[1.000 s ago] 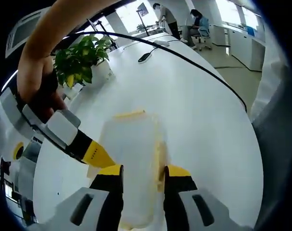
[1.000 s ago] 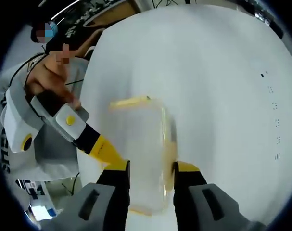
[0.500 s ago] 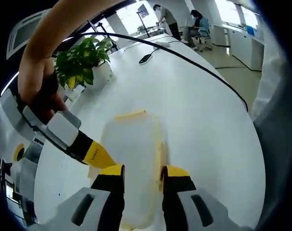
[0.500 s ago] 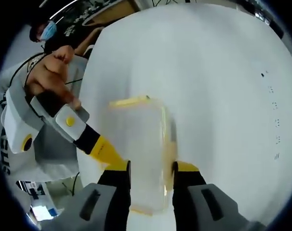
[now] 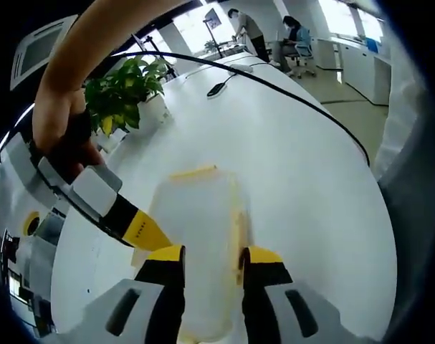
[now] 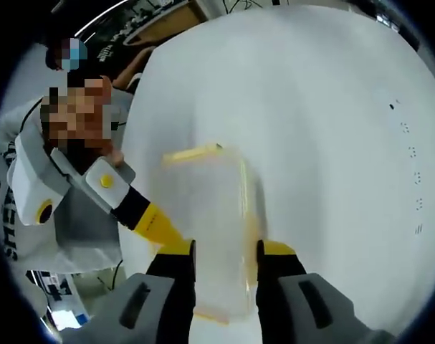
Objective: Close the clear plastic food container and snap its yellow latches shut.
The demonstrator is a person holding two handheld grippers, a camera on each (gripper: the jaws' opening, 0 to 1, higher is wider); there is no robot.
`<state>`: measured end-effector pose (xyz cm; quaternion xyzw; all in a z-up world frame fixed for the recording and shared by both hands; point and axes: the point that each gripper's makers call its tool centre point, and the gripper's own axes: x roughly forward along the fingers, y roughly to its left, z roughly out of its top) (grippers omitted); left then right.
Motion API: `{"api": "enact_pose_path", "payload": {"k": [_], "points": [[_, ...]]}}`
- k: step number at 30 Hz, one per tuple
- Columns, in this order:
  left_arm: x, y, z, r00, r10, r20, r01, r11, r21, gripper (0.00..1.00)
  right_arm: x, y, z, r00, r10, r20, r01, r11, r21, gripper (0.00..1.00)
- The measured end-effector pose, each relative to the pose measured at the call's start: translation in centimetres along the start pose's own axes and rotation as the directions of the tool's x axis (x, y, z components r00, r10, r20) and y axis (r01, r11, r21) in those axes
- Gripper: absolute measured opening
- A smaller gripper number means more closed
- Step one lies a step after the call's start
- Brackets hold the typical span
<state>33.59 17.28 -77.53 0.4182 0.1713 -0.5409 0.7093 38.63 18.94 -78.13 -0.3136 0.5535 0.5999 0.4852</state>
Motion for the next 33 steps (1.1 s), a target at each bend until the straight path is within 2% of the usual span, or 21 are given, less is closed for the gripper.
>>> {"api": "enact_pose_path", "payload": {"k": [5,14,18,22,24,26,28,31,33], "points": [[0.0,-0.2,0.1,1.000,-0.004,0.003,0.004,1.000,0.008,0.25,0.0,-0.2,-0.1,1.000,-0.003,-0.018,0.003,1.000,-0.009,0.29],[-0.2,-0.2,0.1,1.000,-0.018,0.009,0.018,1.000,0.019,0.26,-0.3,-0.2,-0.1,0.997,-0.070,-0.037,0.068,0.996,-0.052,0.31],[-0.2,0.1,0.3,0.998,-0.046,0.044,0.049,0.997,-0.066,0.25,-0.3,-0.1,-0.3,0.995,-0.096,-0.024,0.095,0.995,-0.038,0.31],[-0.2,-0.2,0.3,0.998,-0.043,0.039,0.044,0.999,-0.029,0.26,-0.4,0.0,-0.3,0.992,-0.127,0.006,0.127,0.991,-0.038,0.31],[-0.2,-0.4,0.3,0.998,-0.055,0.039,0.057,0.998,-0.036,0.30,-0.4,0.0,-0.3,0.990,-0.141,0.014,0.142,0.989,-0.031,0.31],[-0.2,-1.1,0.4,0.995,-0.087,0.047,0.090,0.993,-0.075,0.40,-0.4,0.1,-0.3,0.987,-0.157,0.029,0.158,0.987,-0.025,0.32],[-0.2,-1.5,0.5,0.994,-0.097,0.045,0.101,0.992,-0.076,0.49,-0.5,0.1,-0.3,0.983,-0.175,0.048,0.176,0.984,-0.020,0.32],[-0.1,-1.7,0.4,0.996,-0.087,0.032,0.088,0.995,-0.044,0.49,-0.6,0.0,-0.2,0.976,-0.206,0.076,0.209,0.978,-0.027,0.34],[-0.2,-1.5,0.5,0.995,-0.094,0.039,0.097,0.992,-0.075,0.50,-0.9,0.1,-0.3,0.965,-0.240,0.100,0.245,0.969,-0.038,0.37]]}}
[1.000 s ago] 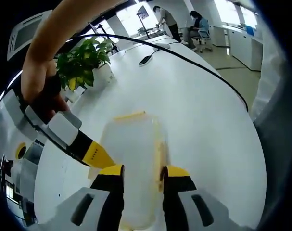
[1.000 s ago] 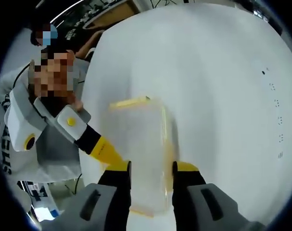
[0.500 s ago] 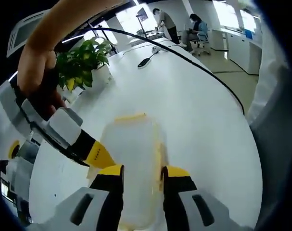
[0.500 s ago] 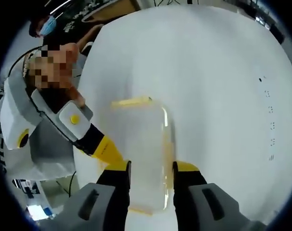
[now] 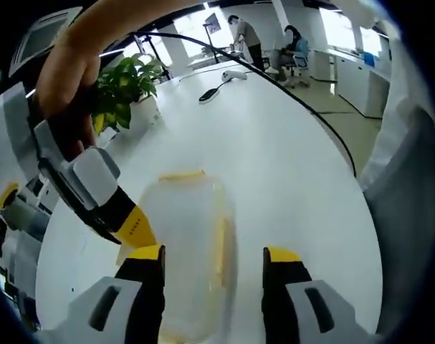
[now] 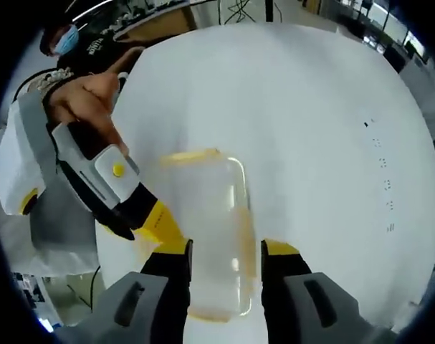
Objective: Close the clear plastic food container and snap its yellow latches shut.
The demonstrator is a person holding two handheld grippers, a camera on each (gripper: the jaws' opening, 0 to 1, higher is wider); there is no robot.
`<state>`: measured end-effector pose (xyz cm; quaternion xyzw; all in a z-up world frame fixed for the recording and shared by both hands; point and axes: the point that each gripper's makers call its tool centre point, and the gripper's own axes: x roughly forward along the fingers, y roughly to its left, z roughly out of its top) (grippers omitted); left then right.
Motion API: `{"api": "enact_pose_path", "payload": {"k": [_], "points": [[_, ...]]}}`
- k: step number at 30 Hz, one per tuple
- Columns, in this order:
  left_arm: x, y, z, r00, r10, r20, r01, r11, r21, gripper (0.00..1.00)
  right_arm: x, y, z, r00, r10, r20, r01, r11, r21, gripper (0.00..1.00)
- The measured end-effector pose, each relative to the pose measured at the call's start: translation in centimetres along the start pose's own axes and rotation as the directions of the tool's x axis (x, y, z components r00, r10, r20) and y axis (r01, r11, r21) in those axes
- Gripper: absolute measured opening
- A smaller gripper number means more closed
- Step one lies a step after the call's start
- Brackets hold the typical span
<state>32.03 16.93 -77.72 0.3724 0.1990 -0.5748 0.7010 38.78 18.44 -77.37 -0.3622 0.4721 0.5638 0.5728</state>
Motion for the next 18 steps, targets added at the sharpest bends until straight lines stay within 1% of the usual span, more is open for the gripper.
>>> {"api": "enact_pose_path", "payload": {"k": [2,3,5,8,9,10,11,12,13,15,16,18], "points": [[-0.1,0.1,0.2,1.000,-0.005,0.016,0.006,0.998,-0.055,0.50,-0.1,0.1,0.0,1.000,-0.029,0.011,0.029,1.000,-0.007,0.38],[-0.2,0.3,0.1,1.000,0.000,0.010,0.000,0.999,-0.053,0.50,-0.2,0.1,0.1,0.999,-0.040,0.017,0.040,0.999,-0.020,0.37],[-0.1,0.4,-0.3,1.000,0.019,-0.007,-0.020,0.999,-0.038,0.51,-0.3,-0.2,0.5,0.995,-0.088,0.044,0.090,0.995,-0.045,0.36],[-0.2,0.3,-0.5,0.999,0.026,-0.026,-0.027,0.999,-0.030,0.55,-0.4,-0.2,0.3,0.994,-0.101,0.047,0.103,0.994,-0.044,0.34],[-0.2,0.0,-0.5,1.000,0.015,-0.021,-0.016,0.998,-0.061,0.58,-0.5,-0.2,0.3,0.993,-0.100,0.059,0.102,0.994,-0.041,0.35],[-0.2,-0.1,-0.5,1.000,0.012,-0.018,-0.014,0.994,-0.113,0.63,-0.5,-0.2,0.5,0.992,-0.095,0.082,0.097,0.995,-0.025,0.37],[-0.3,0.1,-0.6,0.999,0.027,-0.022,-0.030,0.988,-0.149,0.65,-0.5,-0.2,0.8,0.989,-0.095,0.116,0.094,0.996,0.010,0.38],[-0.3,0.4,-0.7,0.999,0.043,-0.025,-0.047,0.984,-0.172,0.65,-0.5,-0.2,0.9,0.987,-0.094,0.132,0.091,0.996,0.024,0.37],[-0.5,0.7,-0.8,0.998,0.053,-0.025,-0.056,0.985,-0.160,0.64,-0.6,-0.2,0.8,0.986,-0.095,0.137,0.091,0.995,0.031,0.36],[-0.7,0.8,-1.0,0.998,0.064,-0.022,-0.067,0.984,-0.162,0.64,-0.7,-0.4,0.7,0.982,-0.111,0.154,0.107,0.994,0.036,0.37],[-0.8,0.9,-1.1,0.998,0.066,-0.022,-0.069,0.984,-0.165,0.65,-0.8,-0.3,0.7,0.981,-0.115,0.158,0.111,0.993,0.035,0.37],[-1.1,1.4,-1.0,0.996,0.092,-0.013,-0.092,0.981,-0.173,0.66,-1.0,-0.3,0.7,0.976,-0.122,0.178,0.118,0.992,0.034,0.38]]}}
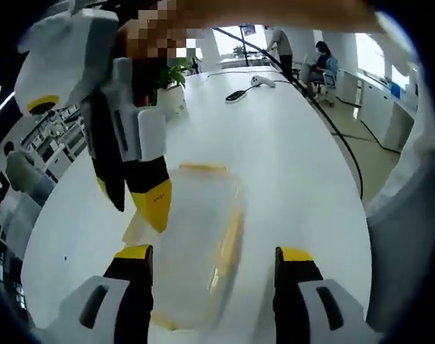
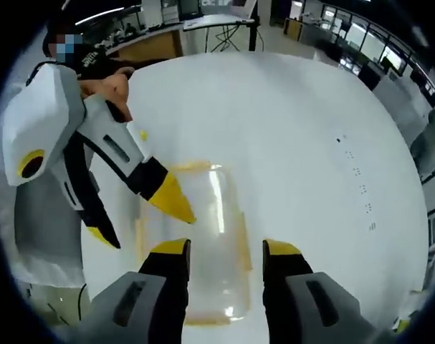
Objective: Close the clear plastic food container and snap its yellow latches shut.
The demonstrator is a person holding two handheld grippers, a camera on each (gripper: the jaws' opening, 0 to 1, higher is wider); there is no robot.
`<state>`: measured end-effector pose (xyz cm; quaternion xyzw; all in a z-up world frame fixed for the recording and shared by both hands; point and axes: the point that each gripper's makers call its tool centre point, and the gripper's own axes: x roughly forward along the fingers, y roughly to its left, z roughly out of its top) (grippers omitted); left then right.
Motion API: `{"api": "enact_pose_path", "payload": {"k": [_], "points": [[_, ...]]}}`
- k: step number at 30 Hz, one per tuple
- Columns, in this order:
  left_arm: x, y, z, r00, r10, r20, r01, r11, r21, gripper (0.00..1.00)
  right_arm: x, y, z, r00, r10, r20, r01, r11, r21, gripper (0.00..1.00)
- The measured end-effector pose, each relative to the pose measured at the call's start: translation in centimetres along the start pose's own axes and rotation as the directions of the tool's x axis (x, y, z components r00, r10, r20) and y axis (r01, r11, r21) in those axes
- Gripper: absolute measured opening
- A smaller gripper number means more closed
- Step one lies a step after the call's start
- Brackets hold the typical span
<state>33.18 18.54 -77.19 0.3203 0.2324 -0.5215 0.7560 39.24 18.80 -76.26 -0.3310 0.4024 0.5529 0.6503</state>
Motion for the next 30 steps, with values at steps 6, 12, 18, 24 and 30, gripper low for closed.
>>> {"api": "enact_pose_path", "payload": {"k": [6,12,18,24,30], "points": [[-1.0,1.6,0.4,0.998,0.052,0.038,-0.051,0.998,-0.032,0.68,-0.6,-0.1,0.1,0.999,-0.028,0.030,0.028,1.000,-0.005,0.41],[-1.9,3.0,-0.1,0.996,0.079,0.033,-0.077,0.996,-0.054,0.71,-1.5,-0.1,0.4,0.997,-0.055,0.060,0.056,0.998,-0.012,0.45],[-2.9,3.9,-0.9,0.996,0.087,0.016,-0.086,0.995,-0.056,0.71,-2.3,-0.4,0.6,0.992,-0.065,0.112,0.064,0.998,0.019,0.48],[-3.5,4.9,-2.2,0.996,0.086,-0.023,-0.087,0.995,-0.050,0.72,-3.0,0.0,-0.4,0.987,-0.080,0.142,0.076,0.996,0.039,0.50],[-3.7,5.3,-3.3,0.995,0.078,-0.057,-0.081,0.996,-0.049,0.72,-3.3,0.9,-2.1,0.985,-0.086,0.150,0.081,0.996,0.044,0.56]]}}
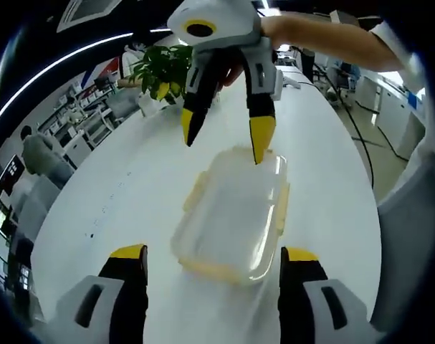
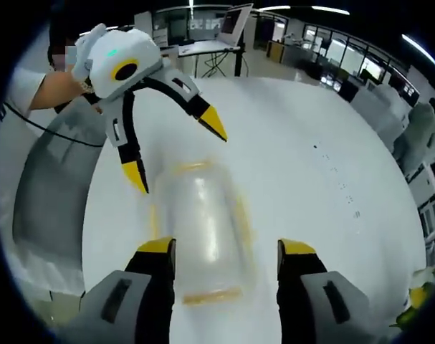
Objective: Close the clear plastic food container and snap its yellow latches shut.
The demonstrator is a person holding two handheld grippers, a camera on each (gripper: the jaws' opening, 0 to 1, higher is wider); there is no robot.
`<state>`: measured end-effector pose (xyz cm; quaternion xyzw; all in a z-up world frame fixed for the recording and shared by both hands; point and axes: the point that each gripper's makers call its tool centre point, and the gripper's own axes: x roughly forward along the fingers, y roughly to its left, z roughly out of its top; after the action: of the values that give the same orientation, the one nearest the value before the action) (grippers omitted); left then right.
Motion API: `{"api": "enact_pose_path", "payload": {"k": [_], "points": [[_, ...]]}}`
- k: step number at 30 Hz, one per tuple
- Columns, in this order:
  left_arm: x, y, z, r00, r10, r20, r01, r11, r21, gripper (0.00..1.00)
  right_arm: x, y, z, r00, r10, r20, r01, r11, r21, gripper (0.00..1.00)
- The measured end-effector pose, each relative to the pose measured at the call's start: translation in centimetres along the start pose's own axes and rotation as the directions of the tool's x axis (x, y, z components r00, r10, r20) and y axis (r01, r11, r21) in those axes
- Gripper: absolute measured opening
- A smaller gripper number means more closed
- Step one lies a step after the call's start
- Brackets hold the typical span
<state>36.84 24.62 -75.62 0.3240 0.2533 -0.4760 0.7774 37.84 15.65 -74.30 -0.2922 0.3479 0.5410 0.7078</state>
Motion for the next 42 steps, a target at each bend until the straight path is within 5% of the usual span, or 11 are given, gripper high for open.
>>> {"api": "enact_pose_path", "payload": {"k": [4,29,42], "points": [[0.2,-0.1,0.0,1.000,-0.026,-0.002,0.026,1.000,-0.017,0.73,0.1,0.9,-1.1,1.000,0.012,-0.001,-0.012,1.000,0.008,0.64],[3.4,-0.9,-0.5,0.992,-0.114,-0.059,0.116,0.993,0.030,0.78,2.0,2.2,-5.9,0.995,0.059,-0.086,-0.059,0.998,0.003,0.77],[3.9,-1.5,-1.0,0.985,-0.165,-0.057,0.168,0.984,0.052,0.72,2.7,1.8,-7.0,0.991,0.063,-0.120,-0.066,0.998,-0.023,0.74]]}}
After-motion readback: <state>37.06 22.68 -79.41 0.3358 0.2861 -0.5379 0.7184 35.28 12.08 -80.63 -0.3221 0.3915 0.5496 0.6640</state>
